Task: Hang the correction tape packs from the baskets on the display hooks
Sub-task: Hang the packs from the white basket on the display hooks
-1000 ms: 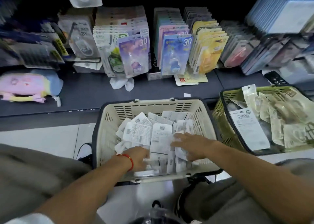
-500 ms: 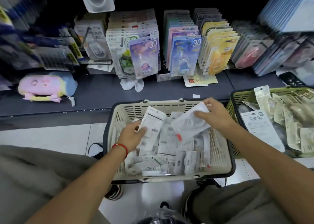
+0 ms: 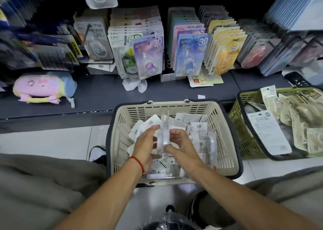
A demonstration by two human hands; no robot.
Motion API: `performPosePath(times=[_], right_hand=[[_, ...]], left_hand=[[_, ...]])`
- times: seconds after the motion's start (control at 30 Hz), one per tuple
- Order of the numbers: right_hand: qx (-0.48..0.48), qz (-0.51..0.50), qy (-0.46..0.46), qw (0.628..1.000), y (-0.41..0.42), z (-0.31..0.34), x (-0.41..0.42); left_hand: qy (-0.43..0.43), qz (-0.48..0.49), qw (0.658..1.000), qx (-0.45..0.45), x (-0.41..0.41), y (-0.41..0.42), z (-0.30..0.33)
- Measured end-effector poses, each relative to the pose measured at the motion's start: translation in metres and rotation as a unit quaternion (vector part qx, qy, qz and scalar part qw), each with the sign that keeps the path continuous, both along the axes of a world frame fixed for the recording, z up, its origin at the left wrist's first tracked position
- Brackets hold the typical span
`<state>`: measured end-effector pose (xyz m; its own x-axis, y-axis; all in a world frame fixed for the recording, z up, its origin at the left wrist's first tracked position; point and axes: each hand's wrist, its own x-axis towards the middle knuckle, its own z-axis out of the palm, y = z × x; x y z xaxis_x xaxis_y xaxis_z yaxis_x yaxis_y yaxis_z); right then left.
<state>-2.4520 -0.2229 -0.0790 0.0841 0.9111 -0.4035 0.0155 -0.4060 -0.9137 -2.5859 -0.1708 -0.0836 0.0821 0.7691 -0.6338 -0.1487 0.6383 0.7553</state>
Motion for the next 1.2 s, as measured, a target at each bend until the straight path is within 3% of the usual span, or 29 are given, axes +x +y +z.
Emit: performPosePath(times=[0.13,0.23,0.37,0.47,0.53,0.57,0.6,0.63,0.67,0.7,0.77,0.9,1.0,1.13,1.2], right_hand=[[-0.031,0.000,0.029,0.999,-0.007,-0.009,-0.002],[-0.028,-0.033,0.058,0.997,0.001,-0.013,0.004],[-0.063,-0.027,0.128,0.989,0.006,-0.013,0.018],[-0.066,0.037,0.062,0.995,0.013,-0.014,0.041],[-0.027,0.023,-0.111,0.993,0.020,-0.020,0.067],[-0.009,0.022,-0.283,0.959,0.023,-0.026,0.084],[-0.008,0.048,-0.470,0.881,0.024,-0.035,0.100],[-0.027,0.090,-0.598,0.796,0.023,-0.042,0.113],[-0.058,0.132,-0.659,0.738,0.021,-0.049,0.123],[-0.078,0.172,-0.685,0.704,0.020,-0.054,0.126],[-0.083,0.186,-0.673,0.711,0.016,-0.062,0.119],[-0.102,0.121,-0.627,0.763,0.017,-0.065,0.111],[-0.149,0.059,-0.498,0.852,0.023,-0.050,0.111],[-0.077,-0.101,-0.406,0.905,0.033,-0.008,0.116],[-0.029,-0.190,-0.283,0.940,0.036,0.012,0.117]], left_hand=[[-0.002,-0.008,0.999,0.040,-0.007,-0.006,-0.014],[-0.034,0.009,0.999,-0.018,-0.003,-0.008,-0.016],[-0.093,-0.078,0.990,-0.074,-0.004,-0.011,-0.017],[-0.146,-0.059,0.985,-0.073,-0.005,-0.012,-0.023],[-0.130,-0.056,0.988,-0.066,-0.005,-0.010,-0.025],[-0.114,-0.058,0.990,-0.063,-0.005,-0.010,-0.027],[-0.105,-0.057,0.991,-0.060,-0.007,-0.010,-0.029],[-0.102,-0.056,0.991,-0.061,-0.008,-0.010,-0.030],[-0.103,-0.051,0.991,-0.066,-0.009,-0.010,-0.031],[-0.105,-0.043,0.991,-0.074,-0.009,-0.010,-0.031],[-0.106,-0.029,0.990,-0.090,-0.009,-0.009,-0.029],[-0.110,-0.021,0.989,-0.097,-0.011,-0.007,-0.028],[-0.097,-0.013,0.992,-0.075,-0.013,-0.009,-0.030],[-0.074,0.017,0.995,-0.068,-0.010,-0.009,-0.034],[-0.069,0.027,0.995,-0.070,-0.007,-0.009,-0.036]])
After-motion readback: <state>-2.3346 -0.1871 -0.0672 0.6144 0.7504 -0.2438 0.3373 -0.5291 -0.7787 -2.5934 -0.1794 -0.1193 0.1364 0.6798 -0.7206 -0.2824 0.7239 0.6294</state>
